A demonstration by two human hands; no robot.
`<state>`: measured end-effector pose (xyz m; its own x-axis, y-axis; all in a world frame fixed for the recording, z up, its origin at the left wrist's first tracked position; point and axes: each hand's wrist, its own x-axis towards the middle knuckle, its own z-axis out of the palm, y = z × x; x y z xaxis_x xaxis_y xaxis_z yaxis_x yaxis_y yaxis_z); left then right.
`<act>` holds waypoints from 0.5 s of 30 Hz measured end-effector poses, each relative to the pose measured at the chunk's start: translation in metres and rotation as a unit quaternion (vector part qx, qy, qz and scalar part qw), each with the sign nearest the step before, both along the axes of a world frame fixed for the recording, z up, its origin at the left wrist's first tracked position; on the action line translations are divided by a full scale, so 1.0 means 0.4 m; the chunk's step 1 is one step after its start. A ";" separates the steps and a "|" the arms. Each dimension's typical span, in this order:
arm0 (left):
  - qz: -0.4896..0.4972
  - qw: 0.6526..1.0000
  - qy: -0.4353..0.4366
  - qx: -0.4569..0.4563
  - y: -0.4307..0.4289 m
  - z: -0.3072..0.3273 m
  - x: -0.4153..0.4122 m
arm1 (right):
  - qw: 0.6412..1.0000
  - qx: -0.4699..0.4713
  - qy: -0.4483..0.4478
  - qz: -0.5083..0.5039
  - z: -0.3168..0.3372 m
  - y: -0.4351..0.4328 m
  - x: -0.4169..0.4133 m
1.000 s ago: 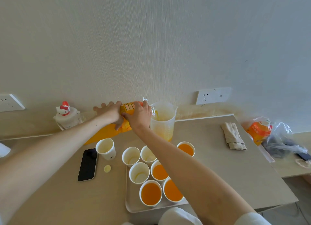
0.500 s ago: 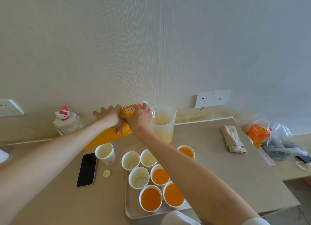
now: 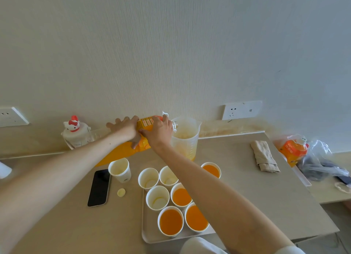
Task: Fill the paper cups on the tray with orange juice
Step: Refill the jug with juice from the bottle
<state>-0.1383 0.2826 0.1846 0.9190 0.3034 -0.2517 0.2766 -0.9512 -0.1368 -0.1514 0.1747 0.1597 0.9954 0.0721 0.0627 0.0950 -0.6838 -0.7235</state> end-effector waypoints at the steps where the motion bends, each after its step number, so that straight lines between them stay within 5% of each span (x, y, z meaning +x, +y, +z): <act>1: -0.001 1.000 0.000 0.001 -0.001 -0.001 0.001 | 1.000 0.002 0.001 -0.001 -0.001 0.000 0.000; 15: -0.011 1.000 -0.004 0.004 0.001 -0.003 0.006 | 1.000 0.007 0.005 -0.004 -0.001 0.001 0.003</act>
<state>-0.1358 0.2829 0.1834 0.9270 0.2855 -0.2430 0.2573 -0.9559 -0.1416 -0.1503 0.1750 0.1591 0.9965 0.0632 0.0539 0.0824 -0.6744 -0.7337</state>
